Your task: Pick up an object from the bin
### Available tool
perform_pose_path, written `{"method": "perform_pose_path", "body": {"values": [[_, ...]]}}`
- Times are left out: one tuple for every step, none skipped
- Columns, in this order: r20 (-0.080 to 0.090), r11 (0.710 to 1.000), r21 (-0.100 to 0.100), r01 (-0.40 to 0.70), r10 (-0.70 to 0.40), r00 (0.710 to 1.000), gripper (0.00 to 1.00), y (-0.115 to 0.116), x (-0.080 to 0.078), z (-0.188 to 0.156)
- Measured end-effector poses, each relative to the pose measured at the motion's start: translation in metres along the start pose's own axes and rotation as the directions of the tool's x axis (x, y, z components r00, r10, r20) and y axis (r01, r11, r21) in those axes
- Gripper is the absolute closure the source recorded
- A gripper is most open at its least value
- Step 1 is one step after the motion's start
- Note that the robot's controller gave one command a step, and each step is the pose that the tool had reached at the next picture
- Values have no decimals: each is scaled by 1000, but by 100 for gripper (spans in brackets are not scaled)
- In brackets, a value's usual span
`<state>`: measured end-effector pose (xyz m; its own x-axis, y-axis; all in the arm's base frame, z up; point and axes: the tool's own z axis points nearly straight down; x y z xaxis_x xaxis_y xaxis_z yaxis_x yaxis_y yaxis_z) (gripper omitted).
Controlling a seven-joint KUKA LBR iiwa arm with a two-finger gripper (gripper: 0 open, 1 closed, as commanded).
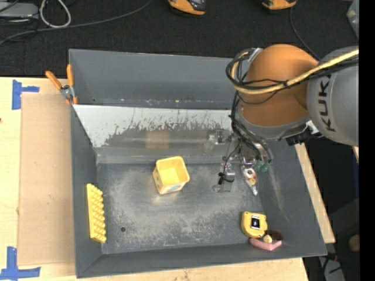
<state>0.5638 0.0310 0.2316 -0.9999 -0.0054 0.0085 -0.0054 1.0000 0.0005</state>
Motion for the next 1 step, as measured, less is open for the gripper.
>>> {"method": "perform_pose_path", "body": {"values": [[7,1000,0,-1,1,1000,0,0,-1,-4]]}}
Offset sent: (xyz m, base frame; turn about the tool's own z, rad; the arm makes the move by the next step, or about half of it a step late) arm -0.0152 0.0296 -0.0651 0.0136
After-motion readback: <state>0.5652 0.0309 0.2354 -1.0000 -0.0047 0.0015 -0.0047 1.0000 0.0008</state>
